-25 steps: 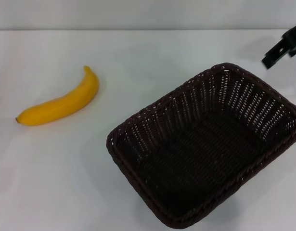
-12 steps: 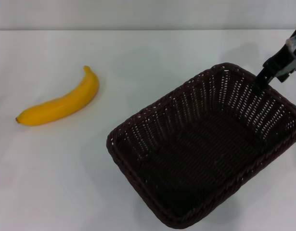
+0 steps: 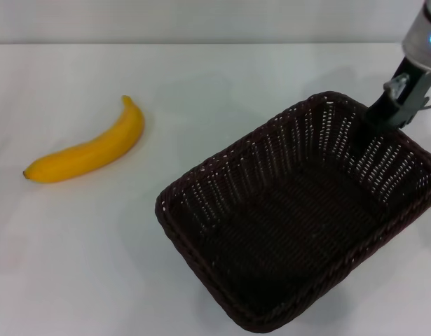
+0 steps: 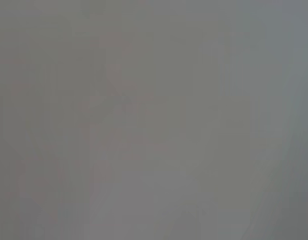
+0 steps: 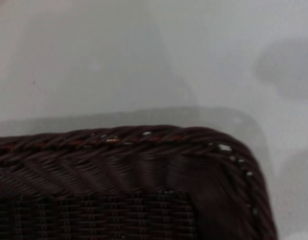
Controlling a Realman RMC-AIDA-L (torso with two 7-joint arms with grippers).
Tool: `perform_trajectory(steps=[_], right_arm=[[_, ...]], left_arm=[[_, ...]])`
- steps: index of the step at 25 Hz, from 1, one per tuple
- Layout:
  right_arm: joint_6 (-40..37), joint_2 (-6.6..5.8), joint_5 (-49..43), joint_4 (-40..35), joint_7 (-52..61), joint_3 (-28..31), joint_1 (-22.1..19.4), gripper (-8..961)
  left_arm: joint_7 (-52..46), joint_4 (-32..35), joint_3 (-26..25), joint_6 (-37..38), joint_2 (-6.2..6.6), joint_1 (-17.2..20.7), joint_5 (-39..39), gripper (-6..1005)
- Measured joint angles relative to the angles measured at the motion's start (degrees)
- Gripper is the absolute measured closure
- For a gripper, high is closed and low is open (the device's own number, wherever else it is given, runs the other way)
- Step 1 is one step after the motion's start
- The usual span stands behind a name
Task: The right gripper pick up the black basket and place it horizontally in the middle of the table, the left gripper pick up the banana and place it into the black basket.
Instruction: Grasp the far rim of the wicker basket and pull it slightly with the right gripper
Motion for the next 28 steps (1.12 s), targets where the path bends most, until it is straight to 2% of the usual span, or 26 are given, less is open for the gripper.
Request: perform_trajectory(steps=[4, 14, 19, 22, 28], right_arm=[[-2.92, 0.08, -0.08, 4.3, 0.55, -0.87, 1.28, 232], [-6.31, 0.11, -0.57, 6.98, 3.58, -5.02, 1.54, 278], [-5.69, 0.24, -0.11, 6.14, 4.48, -6.05, 1.7, 390], [-5.95, 0.48, -0.02, 5.43, 5.66, -6.83, 1.81, 622], [-5.72, 0.25, 0.07, 4.02, 6.87, -6.64, 2.28, 765]], left_arm=[[0.76, 0.14, 0.05, 0.0, 0.0, 0.0, 0.04, 114], [2.25, 0.14, -0.05, 0.51, 0.01, -0.11, 0.04, 115], [2.88, 0.15, -0.21, 0.62, 0.1, -0.41, 0.04, 116], [2.86, 0.5, -0.22, 0.53, 0.21, -0.53, 0.04, 116], [2.88, 1.84, -0.25, 0.31, 0.04, -0.39, -0.03, 116]])
